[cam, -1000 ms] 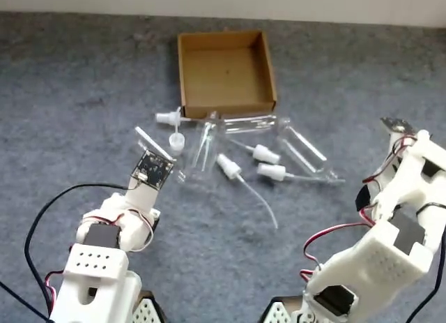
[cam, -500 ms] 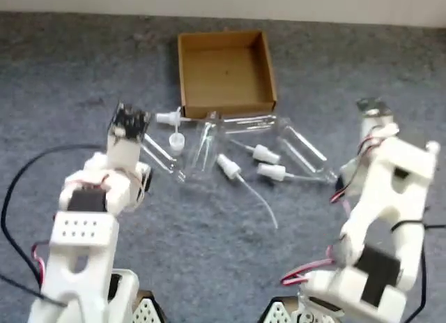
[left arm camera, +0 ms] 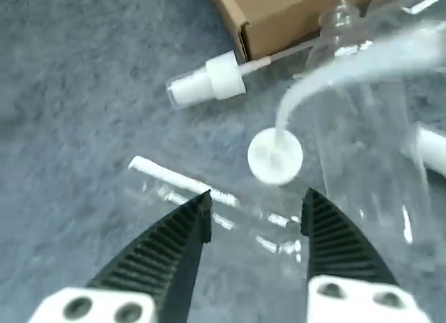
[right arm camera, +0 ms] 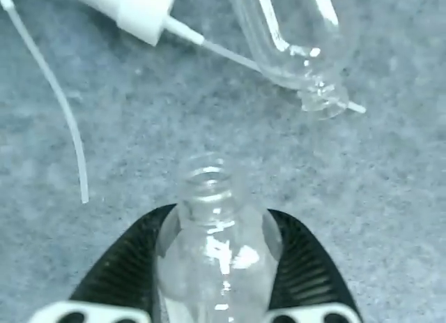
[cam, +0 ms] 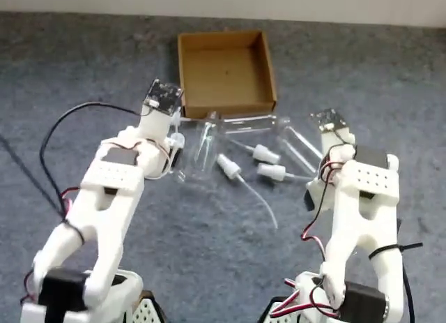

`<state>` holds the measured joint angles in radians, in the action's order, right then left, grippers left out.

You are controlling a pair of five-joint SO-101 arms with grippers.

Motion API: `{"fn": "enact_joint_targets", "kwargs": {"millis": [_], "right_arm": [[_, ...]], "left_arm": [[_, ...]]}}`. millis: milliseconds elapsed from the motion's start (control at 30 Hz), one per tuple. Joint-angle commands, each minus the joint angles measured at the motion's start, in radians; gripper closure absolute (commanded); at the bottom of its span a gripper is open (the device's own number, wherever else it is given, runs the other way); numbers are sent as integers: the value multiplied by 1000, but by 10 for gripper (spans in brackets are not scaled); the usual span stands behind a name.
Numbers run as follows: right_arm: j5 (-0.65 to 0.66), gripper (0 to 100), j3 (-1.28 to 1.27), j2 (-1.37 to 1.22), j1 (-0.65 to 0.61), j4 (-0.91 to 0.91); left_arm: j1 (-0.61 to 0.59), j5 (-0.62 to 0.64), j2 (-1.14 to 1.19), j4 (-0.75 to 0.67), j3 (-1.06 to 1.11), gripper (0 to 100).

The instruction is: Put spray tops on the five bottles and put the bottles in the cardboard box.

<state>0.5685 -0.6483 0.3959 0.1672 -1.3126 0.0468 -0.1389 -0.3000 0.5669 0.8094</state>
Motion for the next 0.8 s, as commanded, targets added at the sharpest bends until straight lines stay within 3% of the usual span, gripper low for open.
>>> {"fn": "enact_joint_targets", "kwargs": {"millis": [0, 200, 400, 533, 767], "right_arm": [[-14, 994, 5, 48, -15, -7], [-14, 994, 5, 45, -25, -7], [-17, 994, 2, 44, -65, -7], [-17, 994, 2, 47, -67, -7], [-18, 994, 2, 45, -67, -7]], "left_arm": [[24, 11, 97, -163, -58, 805], [27, 6, 265, -285, -108, 855], [74, 5, 348, -287, -159, 935], [45, 5, 303, -279, -160, 997], [-58, 6, 5, -35, -168, 996]]}}
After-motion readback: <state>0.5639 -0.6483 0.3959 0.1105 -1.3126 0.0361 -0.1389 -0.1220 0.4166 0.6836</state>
